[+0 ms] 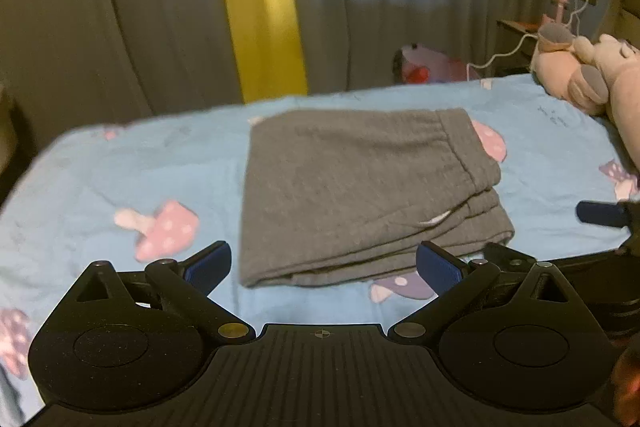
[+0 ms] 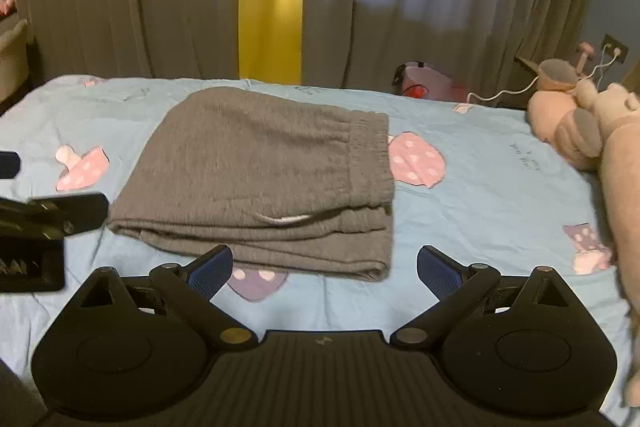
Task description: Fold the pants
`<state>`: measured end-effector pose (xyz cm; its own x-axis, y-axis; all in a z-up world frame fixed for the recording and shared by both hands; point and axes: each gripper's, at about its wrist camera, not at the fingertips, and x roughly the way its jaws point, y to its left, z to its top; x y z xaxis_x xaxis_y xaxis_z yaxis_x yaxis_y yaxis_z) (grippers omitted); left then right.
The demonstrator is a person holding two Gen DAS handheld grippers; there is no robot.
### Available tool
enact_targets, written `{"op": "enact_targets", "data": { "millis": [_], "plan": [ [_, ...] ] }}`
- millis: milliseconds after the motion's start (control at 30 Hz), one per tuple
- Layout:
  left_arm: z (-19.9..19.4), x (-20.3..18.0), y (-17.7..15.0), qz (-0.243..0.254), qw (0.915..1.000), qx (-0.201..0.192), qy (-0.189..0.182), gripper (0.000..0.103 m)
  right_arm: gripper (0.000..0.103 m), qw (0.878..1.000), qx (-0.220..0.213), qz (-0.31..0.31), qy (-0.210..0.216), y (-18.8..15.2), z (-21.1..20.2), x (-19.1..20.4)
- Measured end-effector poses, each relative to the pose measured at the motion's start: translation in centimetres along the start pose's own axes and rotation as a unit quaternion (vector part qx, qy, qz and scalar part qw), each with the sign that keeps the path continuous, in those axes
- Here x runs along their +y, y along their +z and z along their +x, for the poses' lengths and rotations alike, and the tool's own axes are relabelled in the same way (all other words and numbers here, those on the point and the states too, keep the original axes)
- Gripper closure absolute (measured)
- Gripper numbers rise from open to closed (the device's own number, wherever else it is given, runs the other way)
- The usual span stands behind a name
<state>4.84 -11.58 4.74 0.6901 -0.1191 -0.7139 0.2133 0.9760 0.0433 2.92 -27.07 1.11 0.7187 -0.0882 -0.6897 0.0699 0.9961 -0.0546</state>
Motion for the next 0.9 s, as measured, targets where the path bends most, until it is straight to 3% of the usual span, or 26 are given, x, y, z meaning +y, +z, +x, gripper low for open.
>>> {"op": "enact_targets", "data": {
  "millis": [100,233,900],
  "plan": [
    [2.2,0.7,-0.2,-0.039,0.9983,0.037,-0.023,0.000,0.004,1.000,-0.006,0.027,-0.001,-0.7,1.7,-0.4],
    [4.2,0.2,-0.7,-0.016,0.9980,0.059,0.015,0.000,0.004,1.000,0.002,0.020,-0.012,-1.0,3.3,-0.2],
    [8.6,1.5,-1.1,-0.022,0.9934,0.109,0.026,0.001,0.004,0.998,0.035,0.056,0.004,-1.5,5.8,-1.7]
  ]
}}
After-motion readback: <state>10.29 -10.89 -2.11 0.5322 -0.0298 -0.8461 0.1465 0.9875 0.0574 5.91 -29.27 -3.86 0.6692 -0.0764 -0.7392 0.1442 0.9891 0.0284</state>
